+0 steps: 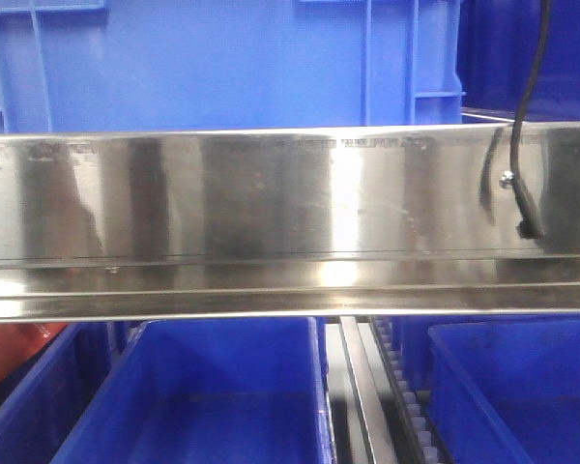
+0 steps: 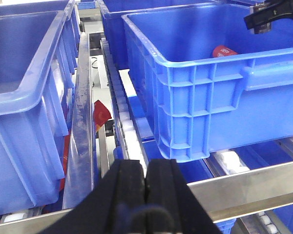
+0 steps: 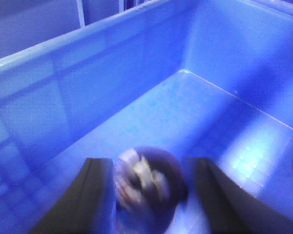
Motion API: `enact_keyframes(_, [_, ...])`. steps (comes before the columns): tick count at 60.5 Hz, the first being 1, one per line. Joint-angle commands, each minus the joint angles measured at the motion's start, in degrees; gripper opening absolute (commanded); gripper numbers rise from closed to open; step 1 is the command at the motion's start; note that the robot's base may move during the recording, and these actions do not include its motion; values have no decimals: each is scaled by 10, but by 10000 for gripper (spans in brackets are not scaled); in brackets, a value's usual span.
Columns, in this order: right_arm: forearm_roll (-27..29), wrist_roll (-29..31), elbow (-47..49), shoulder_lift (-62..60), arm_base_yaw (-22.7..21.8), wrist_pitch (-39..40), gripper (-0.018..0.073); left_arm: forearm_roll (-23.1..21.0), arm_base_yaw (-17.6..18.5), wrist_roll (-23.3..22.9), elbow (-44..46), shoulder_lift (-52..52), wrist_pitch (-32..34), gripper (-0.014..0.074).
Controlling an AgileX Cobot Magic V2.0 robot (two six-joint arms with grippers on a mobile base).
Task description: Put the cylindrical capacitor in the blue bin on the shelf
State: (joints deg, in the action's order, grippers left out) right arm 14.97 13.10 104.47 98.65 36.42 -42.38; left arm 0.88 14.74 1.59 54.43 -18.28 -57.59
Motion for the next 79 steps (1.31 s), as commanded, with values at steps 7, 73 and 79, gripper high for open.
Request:
enact_keyframes(7, [-2, 4, 10, -5, -11, 12, 568, -3, -3, -3, -1, 3, 14, -111])
enact_keyframes(73, [-68, -36, -367, -485, -132, 84, -82, 9, -3, -3, -6, 3, 48, -111])
enact_keyframes(79, [-68, -36, -450, -551, -146, 105, -82, 9, -3, -3, -21, 3, 53, -111])
